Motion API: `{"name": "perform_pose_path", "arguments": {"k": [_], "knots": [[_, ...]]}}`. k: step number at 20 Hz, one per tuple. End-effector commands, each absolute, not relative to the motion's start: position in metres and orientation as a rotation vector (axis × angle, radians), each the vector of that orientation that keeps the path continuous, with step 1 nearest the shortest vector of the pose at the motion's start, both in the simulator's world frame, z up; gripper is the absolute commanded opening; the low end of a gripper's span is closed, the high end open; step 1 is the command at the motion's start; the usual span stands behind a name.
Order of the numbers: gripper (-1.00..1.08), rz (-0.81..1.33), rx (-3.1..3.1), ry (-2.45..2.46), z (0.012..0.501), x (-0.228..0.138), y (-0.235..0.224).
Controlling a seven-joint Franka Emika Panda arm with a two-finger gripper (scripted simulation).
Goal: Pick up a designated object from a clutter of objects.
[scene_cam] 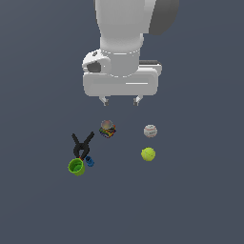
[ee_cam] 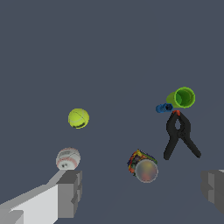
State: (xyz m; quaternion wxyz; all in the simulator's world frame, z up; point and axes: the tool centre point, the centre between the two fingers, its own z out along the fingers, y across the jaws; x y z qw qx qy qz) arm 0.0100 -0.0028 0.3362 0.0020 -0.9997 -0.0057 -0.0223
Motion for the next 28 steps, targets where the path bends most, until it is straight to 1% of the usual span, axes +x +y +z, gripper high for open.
{"name": "perform_pose_path", "arguments": {"k": [1,16,22,28], "knots": [[1.0,-0.07,-3.137,-0.018,0.336,0.01,-0.003],[1.0,-0.076,-3.113,0.041,0.333,0.015,-0.007],[1.0,-0.072,-3.113,0.001,0.319,0.029,-0.02],[1.0,-0.064,-3.114,-0.072,0.291,0.052,-0.044]]}}
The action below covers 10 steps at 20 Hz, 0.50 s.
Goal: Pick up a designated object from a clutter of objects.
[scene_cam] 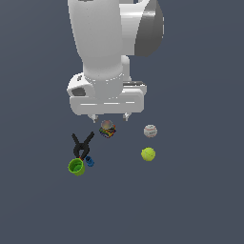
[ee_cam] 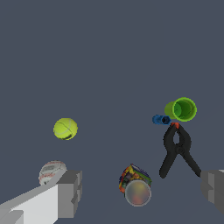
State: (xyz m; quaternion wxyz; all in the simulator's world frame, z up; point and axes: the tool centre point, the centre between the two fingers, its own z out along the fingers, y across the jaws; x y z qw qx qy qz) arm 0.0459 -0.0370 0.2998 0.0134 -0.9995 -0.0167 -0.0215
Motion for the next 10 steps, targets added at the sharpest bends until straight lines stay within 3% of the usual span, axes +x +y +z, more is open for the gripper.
{"name": "perform_pose_path", "arguments": {"k": [1,10], "knots": [[1.0,-0.062,-3.114,-0.087,0.285,0.056,-0.05],[1.0,-0.041,-3.113,-0.251,0.212,0.095,-0.111]]}}
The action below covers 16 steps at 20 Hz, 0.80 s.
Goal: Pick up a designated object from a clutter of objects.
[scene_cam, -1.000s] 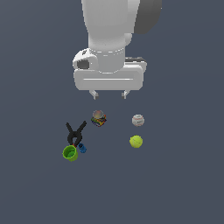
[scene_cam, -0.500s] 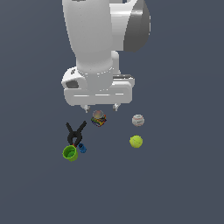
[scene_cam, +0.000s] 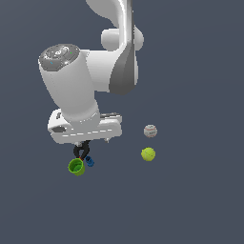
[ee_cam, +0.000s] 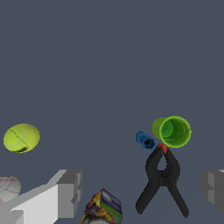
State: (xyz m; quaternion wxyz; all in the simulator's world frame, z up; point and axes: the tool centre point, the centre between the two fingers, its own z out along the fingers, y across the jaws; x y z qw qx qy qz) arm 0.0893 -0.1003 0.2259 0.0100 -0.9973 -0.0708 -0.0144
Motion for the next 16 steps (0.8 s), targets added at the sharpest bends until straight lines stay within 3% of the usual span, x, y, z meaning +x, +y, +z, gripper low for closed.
{"name": "perform_pose_path", "arguments": {"k": [1,16], "knots": [[1.0,-0.039,-3.113,-0.27,0.203,0.098,-0.119],[1.0,-0.004,-3.104,-0.474,0.102,0.115,-0.195]]}}
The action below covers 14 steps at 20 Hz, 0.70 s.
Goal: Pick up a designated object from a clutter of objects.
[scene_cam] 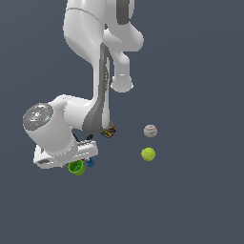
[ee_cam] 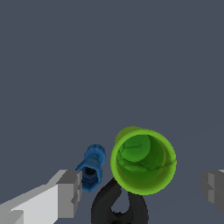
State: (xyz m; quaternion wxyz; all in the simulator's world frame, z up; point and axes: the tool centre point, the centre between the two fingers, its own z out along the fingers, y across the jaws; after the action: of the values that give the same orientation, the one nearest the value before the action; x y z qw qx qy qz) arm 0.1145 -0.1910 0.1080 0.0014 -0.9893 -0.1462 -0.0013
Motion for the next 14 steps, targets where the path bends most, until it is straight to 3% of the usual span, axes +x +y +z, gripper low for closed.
{"name": "perform_pose_path", "arguments": {"k": [1,14], "knots": [[1.0,-0.003,-3.104,-0.479,0.099,0.115,-0.197],[1.0,0.001,-3.103,-0.489,0.074,0.115,-0.202]]}}
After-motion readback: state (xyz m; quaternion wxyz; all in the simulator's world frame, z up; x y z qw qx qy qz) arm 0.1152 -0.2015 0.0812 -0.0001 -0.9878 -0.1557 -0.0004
